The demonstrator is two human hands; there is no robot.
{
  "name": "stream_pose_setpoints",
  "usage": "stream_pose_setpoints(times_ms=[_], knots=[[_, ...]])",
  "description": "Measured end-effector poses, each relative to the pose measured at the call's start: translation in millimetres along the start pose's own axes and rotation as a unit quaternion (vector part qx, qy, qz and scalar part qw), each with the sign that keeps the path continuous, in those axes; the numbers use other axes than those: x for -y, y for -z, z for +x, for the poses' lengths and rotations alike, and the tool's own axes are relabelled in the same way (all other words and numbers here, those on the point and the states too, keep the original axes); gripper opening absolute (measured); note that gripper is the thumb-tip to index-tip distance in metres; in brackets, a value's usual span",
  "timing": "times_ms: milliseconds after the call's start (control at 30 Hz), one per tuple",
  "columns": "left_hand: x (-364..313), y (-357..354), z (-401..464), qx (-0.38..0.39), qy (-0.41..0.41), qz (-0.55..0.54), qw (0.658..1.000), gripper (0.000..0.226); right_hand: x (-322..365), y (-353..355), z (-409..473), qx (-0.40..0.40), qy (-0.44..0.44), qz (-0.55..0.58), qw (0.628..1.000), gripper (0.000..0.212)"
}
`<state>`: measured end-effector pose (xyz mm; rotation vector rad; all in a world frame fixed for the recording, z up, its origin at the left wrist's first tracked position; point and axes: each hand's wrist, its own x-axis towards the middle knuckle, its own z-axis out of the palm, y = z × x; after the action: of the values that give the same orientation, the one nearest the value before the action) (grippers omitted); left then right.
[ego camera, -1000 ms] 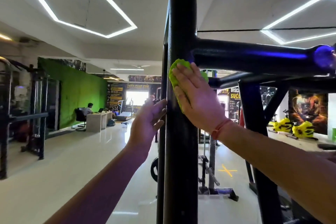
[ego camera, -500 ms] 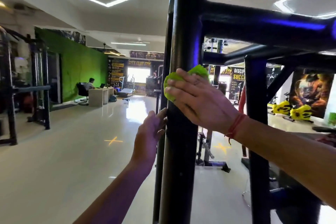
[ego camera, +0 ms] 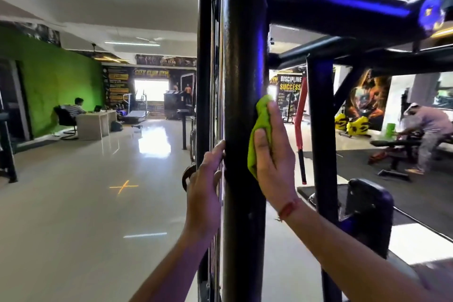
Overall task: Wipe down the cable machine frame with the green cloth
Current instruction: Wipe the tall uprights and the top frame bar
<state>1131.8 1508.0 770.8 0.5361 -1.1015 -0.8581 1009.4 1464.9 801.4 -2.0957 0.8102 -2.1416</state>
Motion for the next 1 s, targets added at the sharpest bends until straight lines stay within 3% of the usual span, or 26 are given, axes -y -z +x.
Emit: stream_pose_setpoints(times_ms=[133, 333, 500, 667, 867, 1000], knots=[[7, 12, -7, 0.04, -0.001, 0.036, 0.999, 0.044, -9, 3, -39, 0.048, 0.05, -0.107, 0.992, 0.053], [11, 19, -14, 0.043, 0.028, -0.015, 0.999, 0.044, 5, 10, 28, 0.129, 0.196, -0.247, 0.94, 0.048], [29, 31, -32, 0.031, 0.053, -0.024, 0.998, 0.043, -20, 35, -54, 0.224, 0.197, -0.244, 0.923, 0.05], [39, 34, -49, 0.014, 0.069, -0.024, 0.997, 0.041, -21, 25, -55, 0.164, 0.155, -0.218, 0.95, 0.049], [52, 47, -64, 0.027, 0.107, -0.025, 0.994, 0.047, -41, 36, -121, 0.248, 0.223, -0.278, 0.901, 0.047], [66, 52, -75, 0.0, 0.139, -0.011, 0.99, 0.045, -35, 31, -102, 0.196, 0.203, -0.282, 0.917, 0.049]])
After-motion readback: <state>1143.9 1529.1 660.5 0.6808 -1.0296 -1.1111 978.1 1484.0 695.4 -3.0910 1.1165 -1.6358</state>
